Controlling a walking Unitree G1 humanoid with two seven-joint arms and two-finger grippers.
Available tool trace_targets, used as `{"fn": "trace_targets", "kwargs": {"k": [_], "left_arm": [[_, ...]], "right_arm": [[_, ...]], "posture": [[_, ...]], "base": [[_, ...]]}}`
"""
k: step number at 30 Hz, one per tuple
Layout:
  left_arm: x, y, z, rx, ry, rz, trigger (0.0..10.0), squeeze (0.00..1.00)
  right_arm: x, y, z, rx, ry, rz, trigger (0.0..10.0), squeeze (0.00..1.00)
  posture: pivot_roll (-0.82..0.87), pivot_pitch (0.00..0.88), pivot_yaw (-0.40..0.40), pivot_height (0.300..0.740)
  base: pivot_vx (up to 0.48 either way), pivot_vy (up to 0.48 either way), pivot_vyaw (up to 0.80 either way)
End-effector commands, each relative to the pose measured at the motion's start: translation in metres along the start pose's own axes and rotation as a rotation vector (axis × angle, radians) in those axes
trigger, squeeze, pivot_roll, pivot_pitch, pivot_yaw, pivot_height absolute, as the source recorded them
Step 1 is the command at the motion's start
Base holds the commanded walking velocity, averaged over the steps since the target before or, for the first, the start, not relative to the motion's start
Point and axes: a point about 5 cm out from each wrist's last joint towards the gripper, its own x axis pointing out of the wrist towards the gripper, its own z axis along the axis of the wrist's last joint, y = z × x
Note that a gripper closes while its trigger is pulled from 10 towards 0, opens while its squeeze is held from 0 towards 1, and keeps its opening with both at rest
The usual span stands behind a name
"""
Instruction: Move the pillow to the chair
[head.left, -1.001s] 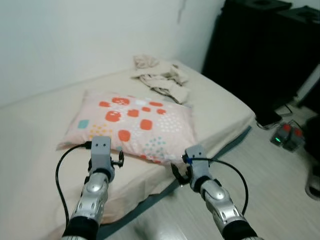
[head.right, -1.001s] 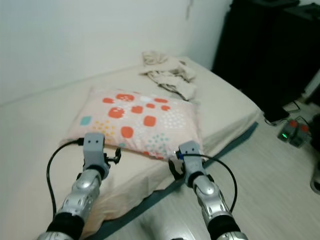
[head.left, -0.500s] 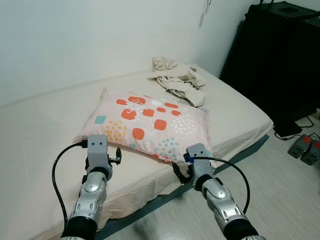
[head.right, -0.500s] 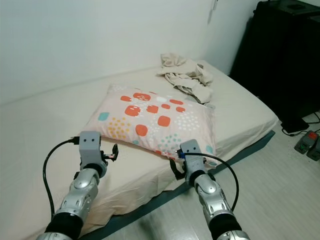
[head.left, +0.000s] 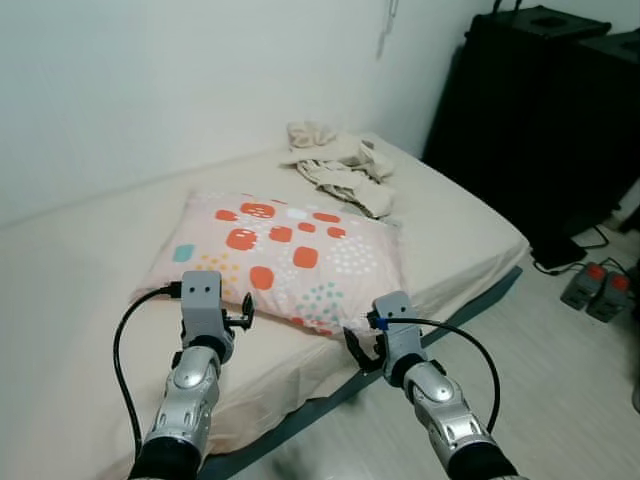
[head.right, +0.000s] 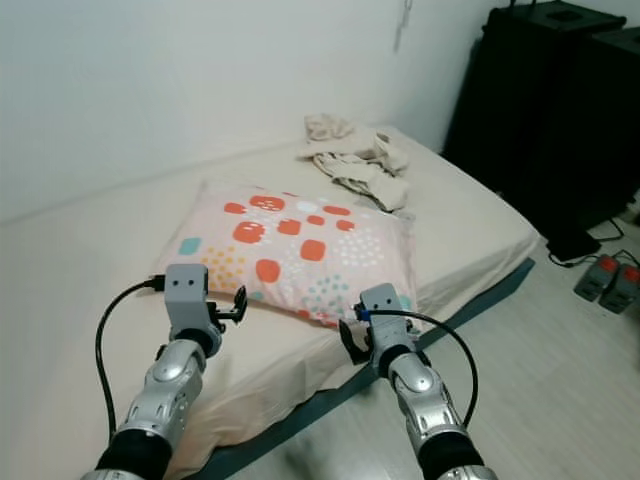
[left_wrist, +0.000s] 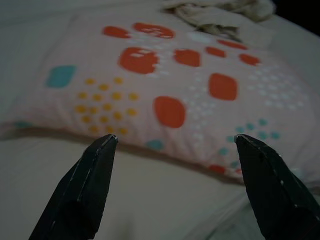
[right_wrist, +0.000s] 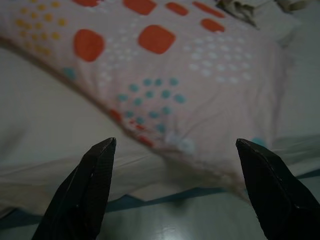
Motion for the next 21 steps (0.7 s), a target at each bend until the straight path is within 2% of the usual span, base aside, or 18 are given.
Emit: {"fn": "trace_targets", "kwargs": {"k": [1, 7, 21], "left_arm": [[-0.0024, 0.0071, -0.0017, 0.005, -0.001, 0.02, 10.0, 0.0], [-0.0017, 0.0077, -0.001, 0.0, -0.004, 0.024, 10.0, 0.0], [-0.005, 0.013, -0.0026, -0.01, -0.008, 0.06, 10.0, 0.0]], "right_arm": [[0.0017, 0.0018, 0.0015, 0.0, -0.005, 0.005, 10.0, 0.0], [0.0009, 0.0004, 0.0004, -0.004, 0.0, 0.006, 10.0, 0.0], [0.0036, 0.0028, 0.0022, -0.01, 0.003, 0.023, 10.0, 0.0]], "posture": [[-0.07, 0.08, -0.015, 0.74], [-0.06, 0.079, -0.024, 0.74], [-0.06, 0.078, -0.03, 0.74]], "base": [[0.266, 0.0, 0.0], [0.261, 0.0, 0.0], [0.0, 0.0, 0.0]]}}
